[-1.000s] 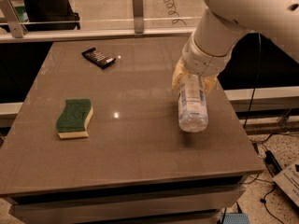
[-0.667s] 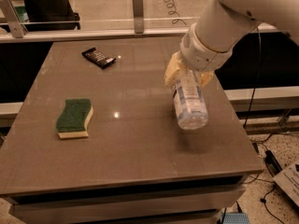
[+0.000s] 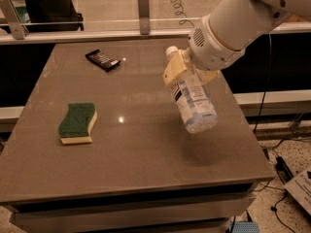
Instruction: Place blue plastic bottle upright
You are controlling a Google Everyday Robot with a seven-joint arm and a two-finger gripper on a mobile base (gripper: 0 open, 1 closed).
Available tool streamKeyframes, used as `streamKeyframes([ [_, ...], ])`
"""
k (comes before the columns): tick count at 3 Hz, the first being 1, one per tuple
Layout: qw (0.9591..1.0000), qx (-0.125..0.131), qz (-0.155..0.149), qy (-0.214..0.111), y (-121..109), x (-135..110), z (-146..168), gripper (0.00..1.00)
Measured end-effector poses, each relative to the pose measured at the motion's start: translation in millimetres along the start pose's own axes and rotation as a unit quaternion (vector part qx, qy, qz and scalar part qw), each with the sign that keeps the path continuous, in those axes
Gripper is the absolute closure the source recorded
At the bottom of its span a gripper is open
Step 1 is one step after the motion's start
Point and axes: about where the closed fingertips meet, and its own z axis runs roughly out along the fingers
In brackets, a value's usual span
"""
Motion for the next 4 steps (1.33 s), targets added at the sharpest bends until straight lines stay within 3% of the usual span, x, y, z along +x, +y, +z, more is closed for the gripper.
streamKeyframes([
  [1,1.0000,0.000,0.000,0.000,0,0,0,1.00],
  [2,0.9987,-0.004,-0.036,0.036,-5,7,-4,1.00],
  [3,0.9866,-0.001,-0.113,0.118,-14,28,-19,1.00],
  [4,0.9668,0.006,-0.184,0.177,-23,45,-33,1.00],
])
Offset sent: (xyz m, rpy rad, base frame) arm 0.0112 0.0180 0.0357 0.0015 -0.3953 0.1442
